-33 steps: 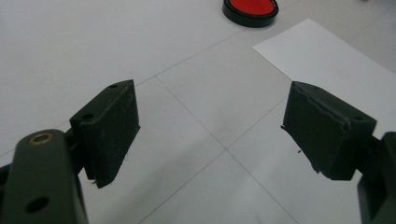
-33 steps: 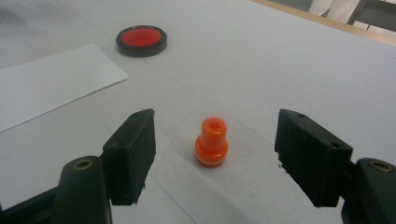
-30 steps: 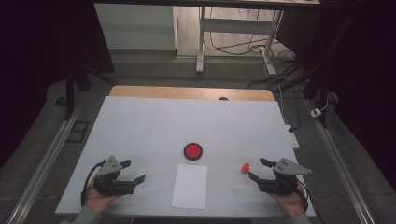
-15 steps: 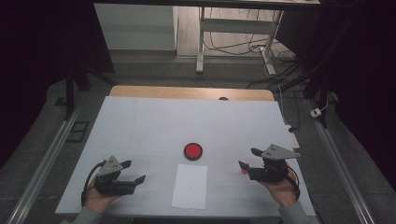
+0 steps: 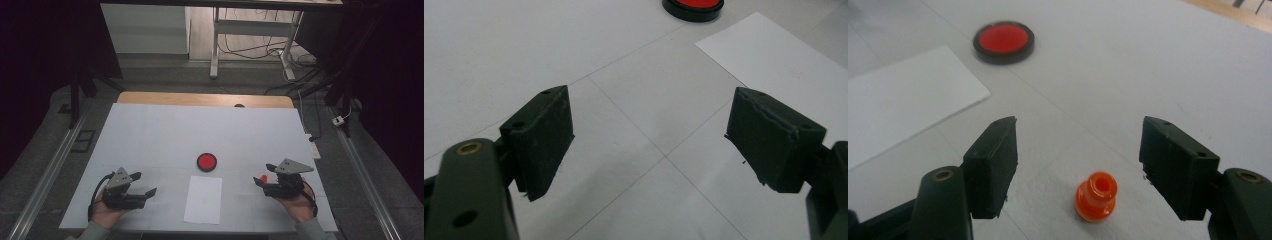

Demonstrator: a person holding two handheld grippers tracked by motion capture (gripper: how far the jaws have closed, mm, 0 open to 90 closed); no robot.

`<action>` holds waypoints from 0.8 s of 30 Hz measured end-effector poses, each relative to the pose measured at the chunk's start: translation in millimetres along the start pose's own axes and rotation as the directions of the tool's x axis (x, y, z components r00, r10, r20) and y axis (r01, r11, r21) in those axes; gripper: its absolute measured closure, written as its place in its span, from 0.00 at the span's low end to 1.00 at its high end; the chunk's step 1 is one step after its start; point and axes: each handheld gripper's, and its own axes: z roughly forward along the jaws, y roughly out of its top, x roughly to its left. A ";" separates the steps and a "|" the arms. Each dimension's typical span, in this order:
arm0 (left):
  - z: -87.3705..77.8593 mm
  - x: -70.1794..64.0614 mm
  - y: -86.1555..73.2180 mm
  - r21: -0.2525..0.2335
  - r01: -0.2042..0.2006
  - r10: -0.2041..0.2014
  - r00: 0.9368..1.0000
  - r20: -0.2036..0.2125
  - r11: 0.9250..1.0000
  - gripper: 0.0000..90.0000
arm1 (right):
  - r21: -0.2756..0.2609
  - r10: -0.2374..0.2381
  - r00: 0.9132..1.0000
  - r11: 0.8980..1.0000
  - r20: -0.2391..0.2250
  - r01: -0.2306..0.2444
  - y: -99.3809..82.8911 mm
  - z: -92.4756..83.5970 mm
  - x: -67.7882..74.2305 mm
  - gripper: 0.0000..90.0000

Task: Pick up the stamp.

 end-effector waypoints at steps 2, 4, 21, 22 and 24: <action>-0.1 0.3 -0.1 -0.001 0.000 0.000 1.000 -0.002 1.000 0.21 | 0.022 0.002 1.000 1.000 0.012 -0.003 -3.5 1.9 -0.9 0.36; -0.1 0.8 -0.2 0.000 0.000 0.000 1.000 -0.001 1.000 0.21 | 0.034 -0.004 1.000 0.999 0.026 0.003 -6.6 4.2 -1.9 0.38; 2.6 1.3 -0.6 0.011 0.000 0.000 1.000 -0.002 1.000 0.21 | 0.069 0.021 0.998 0.997 0.051 -0.024 -24.4 14.3 -6.4 0.56; 2.6 1.3 -0.6 0.011 0.000 0.000 1.000 -0.002 1.000 0.21 | 0.069 0.021 0.998 0.997 0.051 -0.024 -24.4 14.3 -6.4 0.56; 3.2 0.8 -0.4 0.013 -0.004 0.004 1.000 0.002 1.000 0.21 | 0.070 0.019 0.998 0.997 0.056 -0.023 -25.6 15.4 -6.7 0.60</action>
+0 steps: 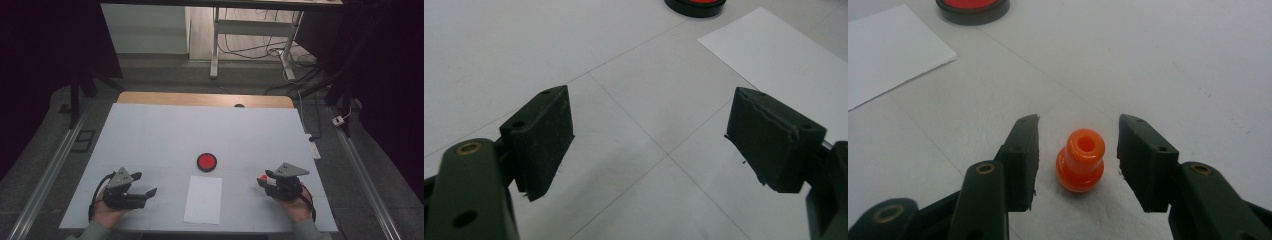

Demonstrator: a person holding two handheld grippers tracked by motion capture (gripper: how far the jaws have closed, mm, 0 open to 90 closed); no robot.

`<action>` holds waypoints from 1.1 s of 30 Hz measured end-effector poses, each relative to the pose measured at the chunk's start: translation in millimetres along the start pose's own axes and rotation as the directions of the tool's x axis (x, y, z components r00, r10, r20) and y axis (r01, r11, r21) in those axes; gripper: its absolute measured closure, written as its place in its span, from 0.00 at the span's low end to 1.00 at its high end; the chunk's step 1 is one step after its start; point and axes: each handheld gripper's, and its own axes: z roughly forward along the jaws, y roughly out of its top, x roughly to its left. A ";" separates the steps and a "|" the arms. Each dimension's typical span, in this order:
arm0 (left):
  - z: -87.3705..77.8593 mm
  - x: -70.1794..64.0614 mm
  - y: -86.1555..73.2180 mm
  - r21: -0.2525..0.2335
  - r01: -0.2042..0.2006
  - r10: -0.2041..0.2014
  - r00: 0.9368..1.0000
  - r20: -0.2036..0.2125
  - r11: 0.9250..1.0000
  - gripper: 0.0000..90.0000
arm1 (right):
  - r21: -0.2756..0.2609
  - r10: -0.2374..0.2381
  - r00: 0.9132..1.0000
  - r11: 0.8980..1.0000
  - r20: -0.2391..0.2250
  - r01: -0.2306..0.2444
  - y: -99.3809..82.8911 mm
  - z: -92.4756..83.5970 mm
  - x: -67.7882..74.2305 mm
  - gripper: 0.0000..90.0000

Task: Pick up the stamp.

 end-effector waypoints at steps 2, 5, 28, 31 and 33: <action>0.1 -0.3 -0.1 0.001 0.000 0.000 1.000 0.001 1.000 0.21 | 0.002 0.005 1.000 1.000 0.003 -0.005 -0.4 0.3 0.0 0.62; 0.1 0.0 -0.1 0.001 -0.001 0.001 1.000 0.001 1.000 0.21 | -0.001 0.004 1.000 1.000 0.010 -0.004 -0.9 0.7 -0.6 0.66; -0.3 0.6 -0.8 0.005 -0.004 0.004 1.000 -0.001 1.000 0.21 | -0.100 0.018 1.000 0.995 0.005 -0.017 2.6 -8.8 0.7 0.80; 0.0 0.9 -0.7 0.005 -0.004 0.004 1.000 -0.001 1.000 0.21 | -0.118 0.026 1.000 0.993 0.001 -0.026 3.6 -10.7 0.4 0.80; 0.2 1.2 -0.7 0.006 -0.004 0.004 1.000 -0.002 1.000 0.21 | -0.133 0.034 0.999 0.991 -0.006 -0.035 3.9 -11.8 -0.2 0.80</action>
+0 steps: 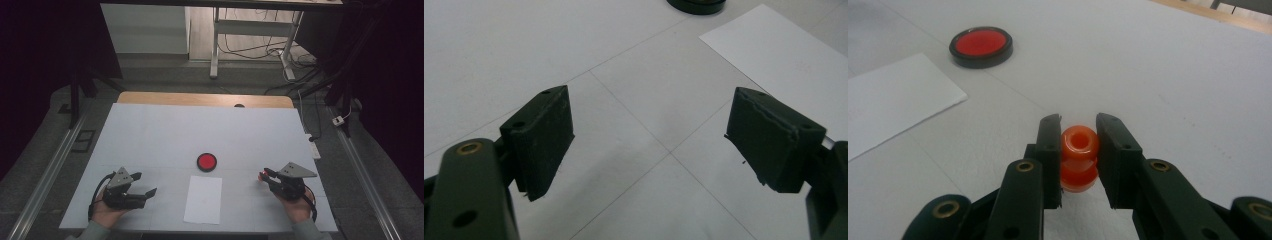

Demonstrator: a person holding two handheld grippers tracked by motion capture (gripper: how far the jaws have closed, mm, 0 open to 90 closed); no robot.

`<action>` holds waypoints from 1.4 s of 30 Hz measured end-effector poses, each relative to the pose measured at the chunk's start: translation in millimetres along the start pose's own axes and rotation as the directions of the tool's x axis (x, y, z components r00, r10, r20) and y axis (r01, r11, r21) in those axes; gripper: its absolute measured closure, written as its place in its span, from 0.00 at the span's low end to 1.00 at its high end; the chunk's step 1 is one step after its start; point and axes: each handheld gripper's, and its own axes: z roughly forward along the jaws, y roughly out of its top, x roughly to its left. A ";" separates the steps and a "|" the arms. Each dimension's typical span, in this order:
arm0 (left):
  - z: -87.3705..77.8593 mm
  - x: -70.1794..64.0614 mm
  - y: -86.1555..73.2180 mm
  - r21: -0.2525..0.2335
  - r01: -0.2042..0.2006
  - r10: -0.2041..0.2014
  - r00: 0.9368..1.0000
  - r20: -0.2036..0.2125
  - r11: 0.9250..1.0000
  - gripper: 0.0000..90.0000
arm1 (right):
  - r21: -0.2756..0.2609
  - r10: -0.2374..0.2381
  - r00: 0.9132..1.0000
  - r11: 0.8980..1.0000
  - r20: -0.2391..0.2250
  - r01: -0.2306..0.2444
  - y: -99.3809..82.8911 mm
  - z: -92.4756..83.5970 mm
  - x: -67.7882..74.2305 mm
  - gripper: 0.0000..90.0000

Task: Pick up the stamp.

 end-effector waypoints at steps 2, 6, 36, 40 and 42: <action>0.6 0.3 0.0 0.002 0.000 0.000 1.000 -0.002 1.000 0.21 | -0.006 0.005 1.000 1.000 0.001 -0.005 0.7 -1.2 -0.4 0.80; 0.9 0.1 0.0 0.003 -0.001 0.001 1.000 -0.003 1.000 0.21 | -0.030 0.011 1.000 0.999 -0.006 -0.011 2.5 -2.2 -0.2 0.80; 0.8 -1.8 0.8 -0.003 -0.001 0.001 1.000 0.004 1.000 0.21 | -0.145 0.039 0.995 0.988 -0.094 -0.052 20.1 -2.3 12.1 0.80; 0.5 -1.5 0.5 -0.003 0.000 0.000 1.000 0.000 1.000 0.21 | -0.162 0.042 0.992 0.985 -0.119 -0.061 25.5 1.1 15.0 0.80; 0.3 -1.2 0.4 -0.004 0.001 -0.001 1.000 -0.001 1.000 0.21 | -0.166 0.034 0.991 0.985 -0.126 -0.055 28.2 2.7 16.8 0.80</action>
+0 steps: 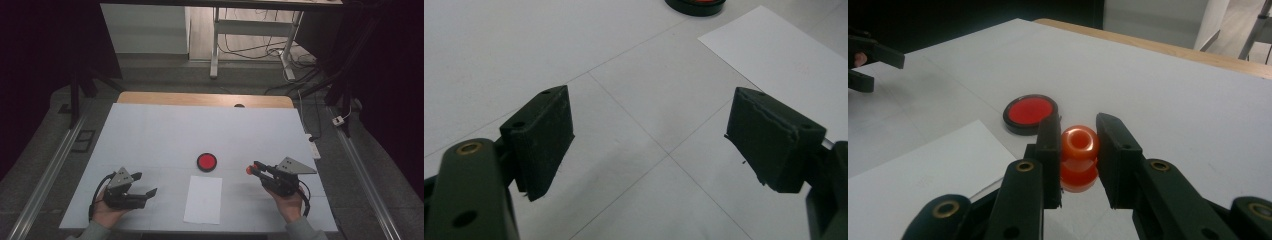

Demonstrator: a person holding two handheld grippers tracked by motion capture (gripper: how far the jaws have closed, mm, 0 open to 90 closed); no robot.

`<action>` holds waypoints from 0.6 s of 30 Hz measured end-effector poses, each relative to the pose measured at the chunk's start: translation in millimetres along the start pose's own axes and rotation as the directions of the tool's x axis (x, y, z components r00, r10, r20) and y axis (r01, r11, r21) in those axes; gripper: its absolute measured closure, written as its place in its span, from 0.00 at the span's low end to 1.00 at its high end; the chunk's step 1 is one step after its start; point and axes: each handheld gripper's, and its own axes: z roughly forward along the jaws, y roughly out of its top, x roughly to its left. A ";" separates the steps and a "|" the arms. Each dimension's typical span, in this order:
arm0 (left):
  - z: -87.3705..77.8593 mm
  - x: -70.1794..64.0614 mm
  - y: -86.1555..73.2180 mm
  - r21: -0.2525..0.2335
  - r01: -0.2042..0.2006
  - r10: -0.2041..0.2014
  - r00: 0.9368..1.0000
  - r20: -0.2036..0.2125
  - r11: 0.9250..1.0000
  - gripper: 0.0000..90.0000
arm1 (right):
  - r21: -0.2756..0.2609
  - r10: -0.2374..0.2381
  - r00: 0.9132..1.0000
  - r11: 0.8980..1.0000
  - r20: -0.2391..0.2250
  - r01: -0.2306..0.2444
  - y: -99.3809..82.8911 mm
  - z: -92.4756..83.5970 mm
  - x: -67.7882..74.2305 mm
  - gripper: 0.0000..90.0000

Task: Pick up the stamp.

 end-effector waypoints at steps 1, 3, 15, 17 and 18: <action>-0.3 0.2 -0.2 0.000 0.000 0.000 1.000 0.000 1.000 0.21 | -0.001 -0.001 1.000 1.000 -0.002 0.001 0.9 1.1 0.9 0.80; -0.5 0.3 -0.6 -0.001 0.003 -0.003 1.000 -0.001 1.000 0.21 | -0.002 -0.005 1.000 1.000 -0.010 0.005 2.6 2.8 2.4 0.80; 0.0 1.4 -1.5 0.001 0.007 -0.007 1.000 -0.001 1.000 0.21 | 0.011 -0.010 0.999 1.000 -0.047 0.011 9.4 14.7 15.2 0.80; -0.5 1.9 -1.5 -0.001 0.007 -0.007 1.000 0.002 1.000 0.21 | 0.010 -0.012 0.999 1.000 -0.048 0.012 12.6 17.7 16.5 0.80; -0.5 2.1 -1.4 -0.002 0.007 -0.007 1.000 0.002 1.000 0.21 | 0.004 -0.011 0.999 1.000 -0.049 0.012 14.4 19.4 17.4 0.80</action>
